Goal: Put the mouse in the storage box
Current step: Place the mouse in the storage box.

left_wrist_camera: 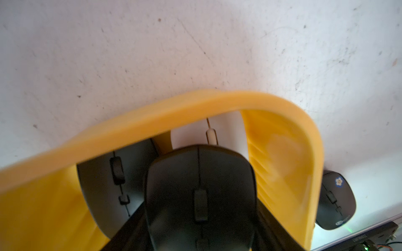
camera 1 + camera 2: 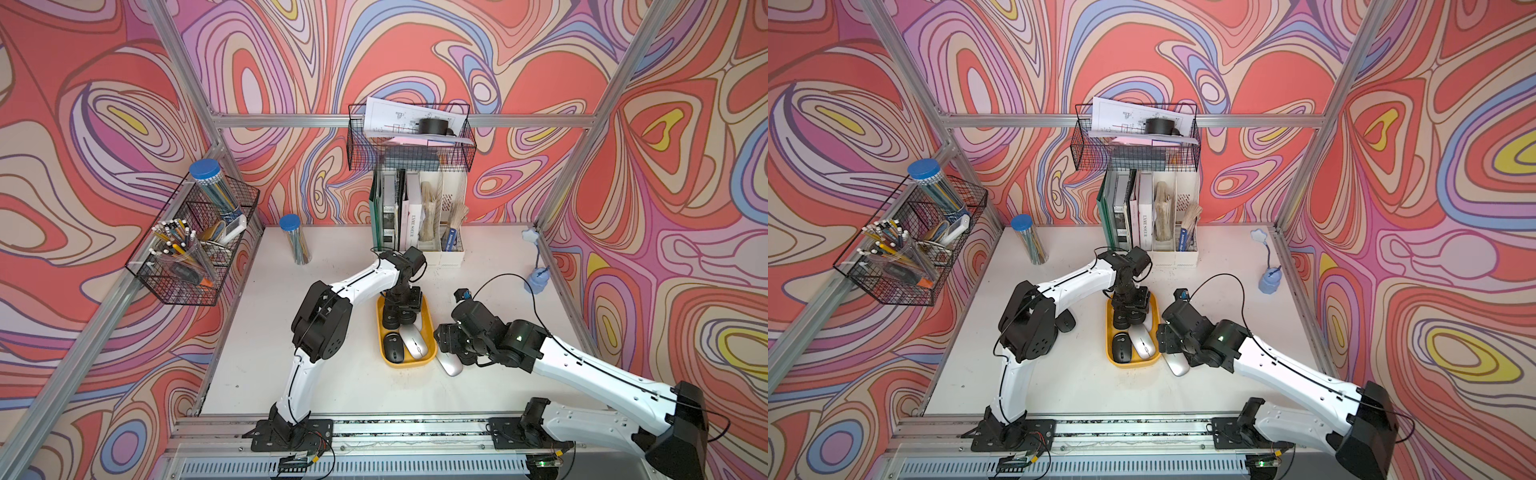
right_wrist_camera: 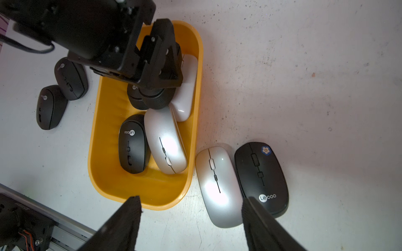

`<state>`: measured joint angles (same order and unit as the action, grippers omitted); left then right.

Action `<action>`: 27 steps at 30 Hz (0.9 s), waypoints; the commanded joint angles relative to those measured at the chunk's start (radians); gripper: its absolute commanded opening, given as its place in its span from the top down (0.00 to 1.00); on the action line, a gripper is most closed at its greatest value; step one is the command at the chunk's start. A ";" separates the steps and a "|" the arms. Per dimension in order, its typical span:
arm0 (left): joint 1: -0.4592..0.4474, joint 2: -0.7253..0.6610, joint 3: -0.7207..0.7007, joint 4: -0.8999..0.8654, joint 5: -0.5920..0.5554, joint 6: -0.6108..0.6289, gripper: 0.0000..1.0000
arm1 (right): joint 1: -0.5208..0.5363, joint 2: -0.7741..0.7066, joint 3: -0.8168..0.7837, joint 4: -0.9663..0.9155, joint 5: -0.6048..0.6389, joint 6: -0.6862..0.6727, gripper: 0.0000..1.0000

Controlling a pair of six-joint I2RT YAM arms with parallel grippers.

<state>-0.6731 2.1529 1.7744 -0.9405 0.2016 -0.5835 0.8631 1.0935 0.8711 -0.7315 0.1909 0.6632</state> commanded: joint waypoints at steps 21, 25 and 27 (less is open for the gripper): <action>0.015 -0.004 -0.008 0.004 -0.022 0.002 0.27 | -0.005 0.019 -0.012 0.055 -0.048 0.010 0.24; 0.015 -0.042 -0.021 0.006 -0.033 0.002 0.27 | -0.006 0.040 -0.016 0.074 -0.057 0.011 0.24; 0.015 -0.062 -0.028 0.005 -0.039 0.002 0.25 | -0.004 0.047 -0.025 0.104 -0.059 0.015 0.24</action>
<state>-0.6621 2.1441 1.7599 -0.9249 0.1875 -0.5831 0.8631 1.1297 0.8646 -0.6708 0.1406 0.6682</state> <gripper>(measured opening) 0.742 0.757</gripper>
